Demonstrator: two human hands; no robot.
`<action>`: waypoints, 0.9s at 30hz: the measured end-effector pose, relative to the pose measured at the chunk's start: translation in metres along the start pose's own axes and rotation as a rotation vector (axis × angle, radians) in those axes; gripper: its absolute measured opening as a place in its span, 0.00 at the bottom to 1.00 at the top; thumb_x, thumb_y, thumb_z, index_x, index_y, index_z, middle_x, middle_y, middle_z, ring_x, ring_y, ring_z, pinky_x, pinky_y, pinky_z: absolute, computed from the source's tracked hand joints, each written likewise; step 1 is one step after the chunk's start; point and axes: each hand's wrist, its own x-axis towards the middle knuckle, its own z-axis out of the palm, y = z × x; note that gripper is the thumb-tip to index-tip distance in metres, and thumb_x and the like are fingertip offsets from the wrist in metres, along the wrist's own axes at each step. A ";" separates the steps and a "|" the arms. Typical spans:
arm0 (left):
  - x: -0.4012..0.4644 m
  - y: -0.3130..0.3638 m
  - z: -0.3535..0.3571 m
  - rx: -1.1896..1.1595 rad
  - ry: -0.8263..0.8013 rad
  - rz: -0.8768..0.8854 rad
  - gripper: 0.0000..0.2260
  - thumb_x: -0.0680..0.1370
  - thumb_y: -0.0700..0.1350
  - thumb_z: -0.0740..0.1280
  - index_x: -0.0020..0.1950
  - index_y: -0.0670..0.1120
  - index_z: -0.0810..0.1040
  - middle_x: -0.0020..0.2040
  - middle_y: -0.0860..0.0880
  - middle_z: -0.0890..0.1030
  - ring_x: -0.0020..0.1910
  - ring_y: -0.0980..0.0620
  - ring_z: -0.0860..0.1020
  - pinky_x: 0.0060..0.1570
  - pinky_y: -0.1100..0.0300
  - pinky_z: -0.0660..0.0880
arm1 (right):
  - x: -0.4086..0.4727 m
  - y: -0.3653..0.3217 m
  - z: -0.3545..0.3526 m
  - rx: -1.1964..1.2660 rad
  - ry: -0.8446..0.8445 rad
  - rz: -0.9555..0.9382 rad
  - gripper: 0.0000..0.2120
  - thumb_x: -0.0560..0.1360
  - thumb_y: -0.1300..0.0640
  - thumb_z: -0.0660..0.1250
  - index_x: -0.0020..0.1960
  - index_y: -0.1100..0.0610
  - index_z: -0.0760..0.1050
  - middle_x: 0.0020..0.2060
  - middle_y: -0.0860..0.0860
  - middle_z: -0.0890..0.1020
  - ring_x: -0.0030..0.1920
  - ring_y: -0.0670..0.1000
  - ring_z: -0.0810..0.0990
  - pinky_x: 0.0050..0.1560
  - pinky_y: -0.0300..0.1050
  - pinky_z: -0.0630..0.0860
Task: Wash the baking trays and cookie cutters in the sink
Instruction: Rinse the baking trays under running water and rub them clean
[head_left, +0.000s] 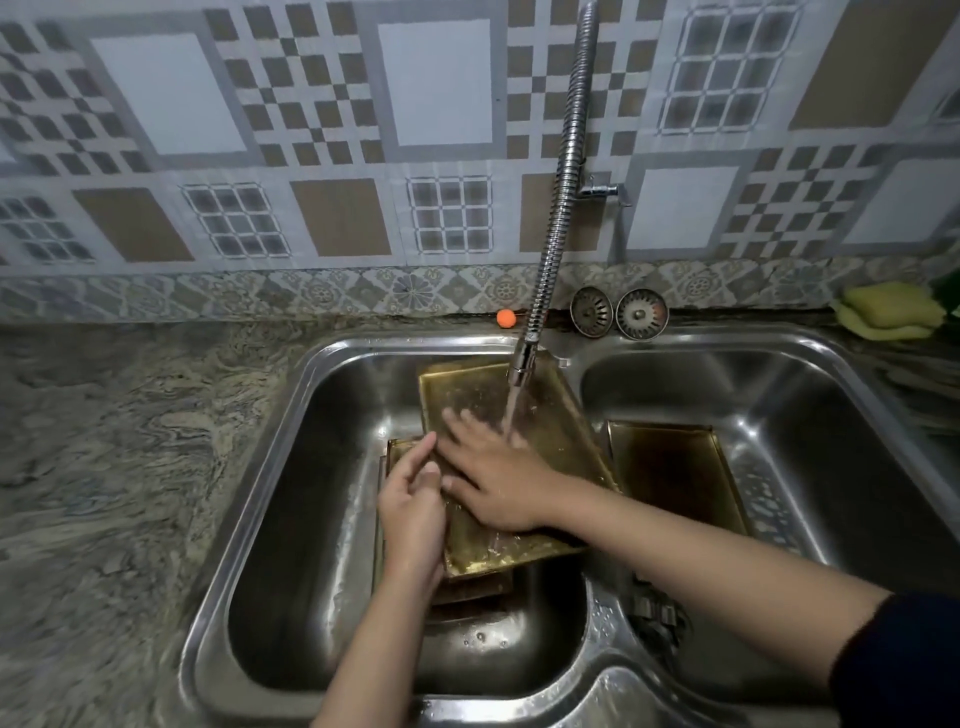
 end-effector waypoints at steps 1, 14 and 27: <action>0.002 0.000 -0.004 -0.014 0.030 -0.022 0.17 0.80 0.34 0.60 0.51 0.56 0.80 0.54 0.54 0.81 0.51 0.62 0.79 0.43 0.71 0.76 | -0.008 0.003 0.003 -0.010 -0.044 -0.047 0.30 0.80 0.41 0.49 0.78 0.49 0.45 0.78 0.49 0.42 0.77 0.50 0.40 0.72 0.59 0.43; -0.017 -0.004 0.006 0.032 0.138 0.010 0.15 0.80 0.35 0.58 0.53 0.54 0.78 0.54 0.47 0.81 0.48 0.55 0.79 0.55 0.55 0.76 | -0.013 0.023 -0.001 -0.023 0.070 -0.060 0.28 0.80 0.42 0.51 0.77 0.49 0.50 0.78 0.50 0.47 0.77 0.51 0.45 0.73 0.57 0.46; -0.001 -0.026 -0.018 -0.091 0.145 -0.149 0.15 0.81 0.38 0.59 0.52 0.58 0.79 0.53 0.52 0.81 0.50 0.55 0.79 0.43 0.59 0.76 | -0.031 0.019 -0.033 -0.211 -0.108 -0.036 0.27 0.79 0.46 0.57 0.76 0.52 0.58 0.78 0.52 0.51 0.77 0.51 0.46 0.73 0.61 0.39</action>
